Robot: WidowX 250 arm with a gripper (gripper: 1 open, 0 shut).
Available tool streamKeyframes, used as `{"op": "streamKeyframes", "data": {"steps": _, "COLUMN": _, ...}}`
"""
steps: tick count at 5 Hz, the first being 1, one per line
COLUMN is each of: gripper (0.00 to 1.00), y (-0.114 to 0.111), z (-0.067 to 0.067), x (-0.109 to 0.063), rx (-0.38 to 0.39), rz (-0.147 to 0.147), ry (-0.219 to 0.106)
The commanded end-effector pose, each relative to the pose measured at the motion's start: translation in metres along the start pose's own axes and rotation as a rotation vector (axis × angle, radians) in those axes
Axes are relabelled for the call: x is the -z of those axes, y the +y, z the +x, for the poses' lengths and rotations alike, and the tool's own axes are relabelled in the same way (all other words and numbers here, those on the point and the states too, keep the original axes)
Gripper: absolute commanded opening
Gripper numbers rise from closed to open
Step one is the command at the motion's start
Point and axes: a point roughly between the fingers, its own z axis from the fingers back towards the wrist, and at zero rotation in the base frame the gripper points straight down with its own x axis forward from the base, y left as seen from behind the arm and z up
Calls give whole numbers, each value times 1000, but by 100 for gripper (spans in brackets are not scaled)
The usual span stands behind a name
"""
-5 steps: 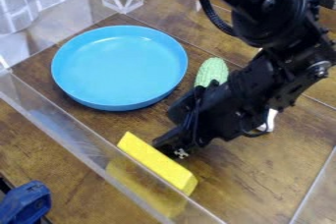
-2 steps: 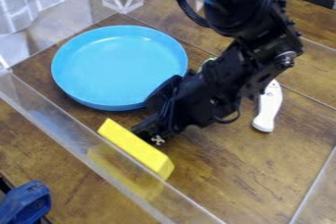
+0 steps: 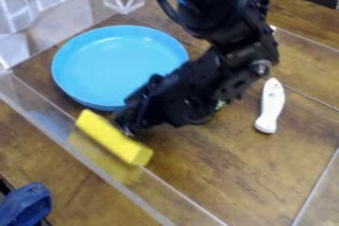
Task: Put the yellow brick in the blue tray
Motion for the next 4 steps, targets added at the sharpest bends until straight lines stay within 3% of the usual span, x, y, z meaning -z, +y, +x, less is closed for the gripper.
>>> {"op": "streamKeyframes", "data": {"steps": 1, "gripper": 100, "y": 8, "z": -17, "x": -10, "rx": -15, "rz": 36, "ry": -26}}
{"op": "streamKeyframes", "data": {"steps": 2, "gripper": 0, "y": 8, "z": -21, "x": -16, "rx": 12, "rz": 69, "ry": -14}}
{"op": "streamKeyframes", "data": {"steps": 3, "gripper": 100, "y": 12, "z": -25, "x": -14, "rx": -22, "rz": 44, "ry": -5}}
{"op": "streamKeyframes", "data": {"steps": 4, "gripper": 100, "y": 16, "z": -29, "x": -12, "rx": -61, "rz": 14, "ry": -3}}
